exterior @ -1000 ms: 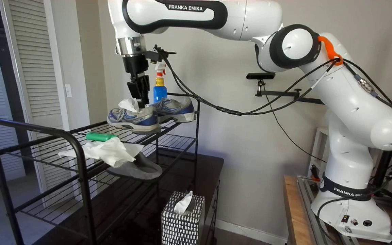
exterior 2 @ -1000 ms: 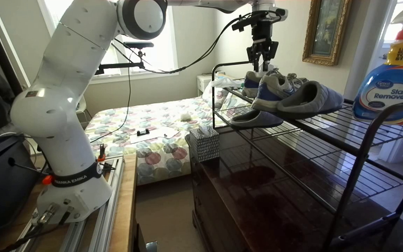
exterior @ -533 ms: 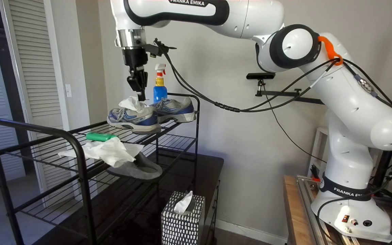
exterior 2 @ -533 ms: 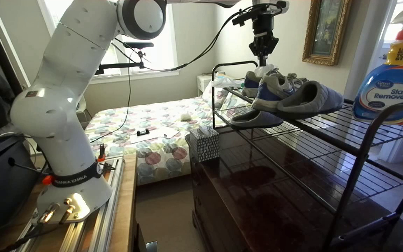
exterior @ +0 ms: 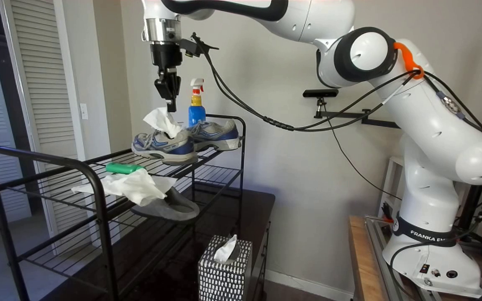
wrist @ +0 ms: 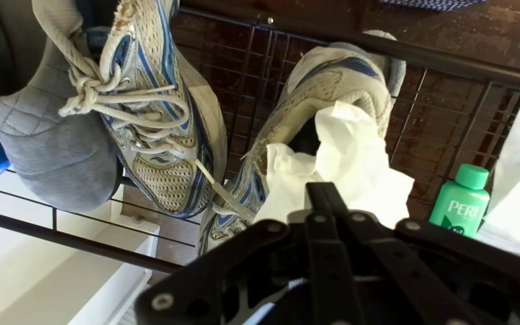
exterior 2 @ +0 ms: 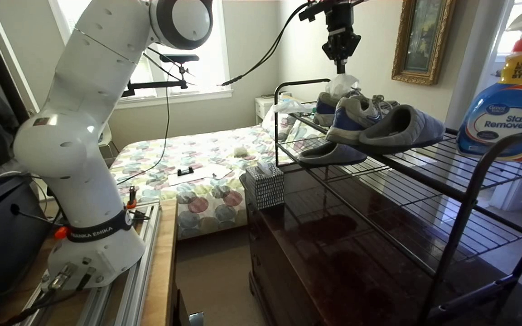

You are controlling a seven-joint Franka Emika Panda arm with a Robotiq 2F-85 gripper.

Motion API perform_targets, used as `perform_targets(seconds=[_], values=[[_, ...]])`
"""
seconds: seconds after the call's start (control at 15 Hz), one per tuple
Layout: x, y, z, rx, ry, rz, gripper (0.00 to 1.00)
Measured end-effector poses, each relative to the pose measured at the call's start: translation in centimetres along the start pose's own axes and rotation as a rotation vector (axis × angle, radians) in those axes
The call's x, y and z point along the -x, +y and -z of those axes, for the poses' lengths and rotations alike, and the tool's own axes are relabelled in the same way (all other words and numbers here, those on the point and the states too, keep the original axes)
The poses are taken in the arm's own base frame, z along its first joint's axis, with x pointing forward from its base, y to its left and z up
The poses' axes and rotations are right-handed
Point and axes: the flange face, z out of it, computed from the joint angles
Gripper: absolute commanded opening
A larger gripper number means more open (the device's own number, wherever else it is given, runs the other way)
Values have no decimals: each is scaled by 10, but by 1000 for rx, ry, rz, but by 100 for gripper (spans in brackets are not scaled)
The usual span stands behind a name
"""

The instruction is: Remove a napkin from the napkin box, put it in the left shoe on the top rack and put the green bottle in the right shoe on the top rack

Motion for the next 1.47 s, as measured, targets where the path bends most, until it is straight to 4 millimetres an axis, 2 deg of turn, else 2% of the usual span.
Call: perform_targets(seconds=[0.2, 0.6, 0.93, 1.33, 1.4, 1.47], values=[[4, -4, -15, 1, -77, 8, 0], [-14, -19, -74, 2, -141, 19, 0], [-18, -24, -114, 36, -220, 10, 0], [-17, -25, -115, 61, -237, -5, 1], [-17, -25, -115, 60, -236, -6, 27], [-16, -24, -113, 59, -236, -7, 27]])
